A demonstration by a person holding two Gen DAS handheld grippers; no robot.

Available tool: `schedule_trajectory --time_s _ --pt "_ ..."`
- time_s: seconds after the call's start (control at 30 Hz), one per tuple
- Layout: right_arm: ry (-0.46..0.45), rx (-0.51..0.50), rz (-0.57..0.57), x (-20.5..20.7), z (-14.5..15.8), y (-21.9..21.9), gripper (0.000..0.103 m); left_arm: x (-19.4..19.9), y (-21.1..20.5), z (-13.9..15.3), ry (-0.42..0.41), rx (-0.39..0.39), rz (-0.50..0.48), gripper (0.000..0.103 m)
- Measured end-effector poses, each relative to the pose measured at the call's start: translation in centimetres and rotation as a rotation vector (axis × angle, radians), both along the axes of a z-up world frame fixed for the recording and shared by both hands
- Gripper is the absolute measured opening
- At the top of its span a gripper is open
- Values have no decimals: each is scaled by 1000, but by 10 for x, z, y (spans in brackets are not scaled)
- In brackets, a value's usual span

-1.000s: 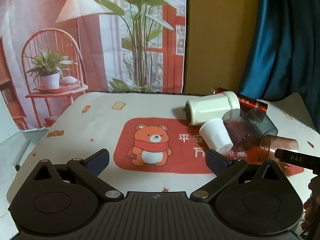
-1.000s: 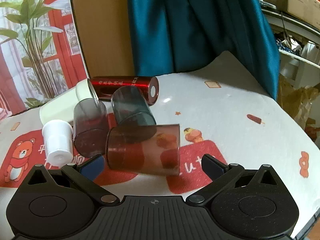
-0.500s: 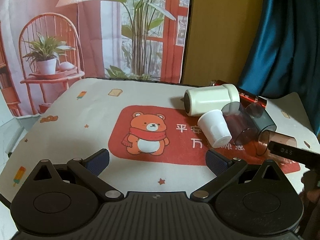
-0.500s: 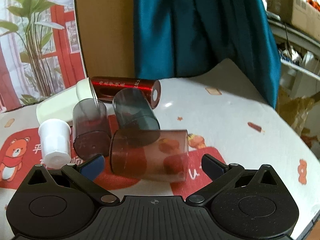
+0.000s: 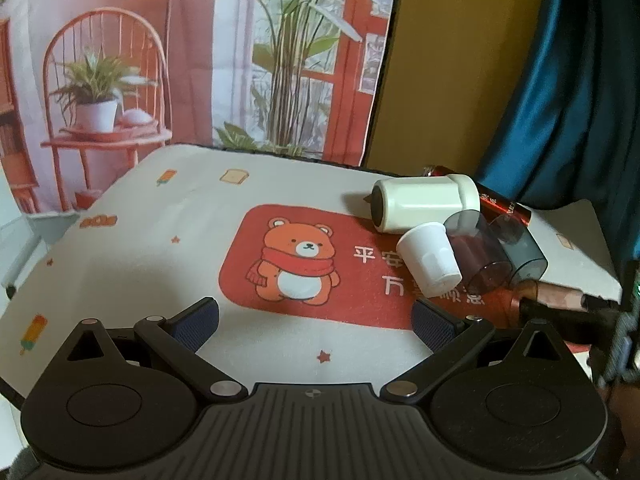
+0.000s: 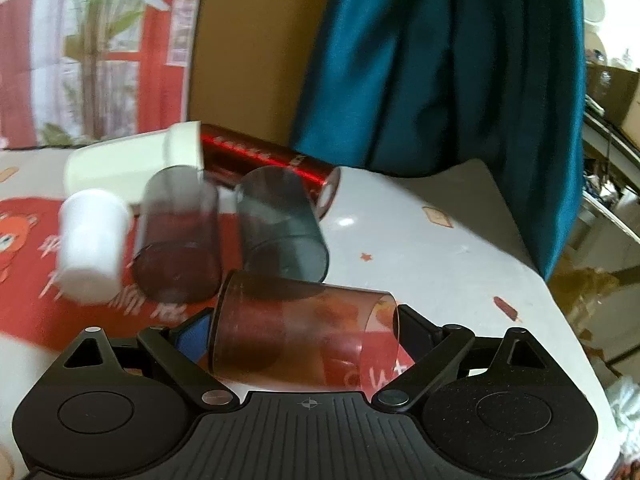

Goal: Flip cup upright
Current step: 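Move the left gripper toward the brown translucent cup lying on its side, then grasp the brown cup with the left gripper and lift it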

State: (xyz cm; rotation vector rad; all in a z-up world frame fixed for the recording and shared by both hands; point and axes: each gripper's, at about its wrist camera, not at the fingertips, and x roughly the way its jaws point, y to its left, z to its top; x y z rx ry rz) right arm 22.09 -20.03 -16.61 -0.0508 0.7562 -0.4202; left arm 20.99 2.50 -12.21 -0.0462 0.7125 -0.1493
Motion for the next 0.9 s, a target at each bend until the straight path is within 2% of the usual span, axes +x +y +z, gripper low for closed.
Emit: schedule_trajectory --time_s 0.27,0.5,0.6,0.73,0.83,0.9 --pt "63 0 340 -29 8 49 91 1 15 -7 38 -42 44 103" --pt "66 -12 754 -24 16 132 91 -3 38 -5 43 -56 109 103" --pt "59 -32 885 -19 19 166 92 -6 51 -4 48 -73 146 103" --pt "67 3 1000 -8 23 194 91 -10 66 -3 53 -77 184 103" --pt "80 -17 1039 -3 22 206 91 -12 72 -4 61 -97 195 103" --pt "76 -22 1038 -4 21 206 94 -12 74 -4 62 -114 194 103"
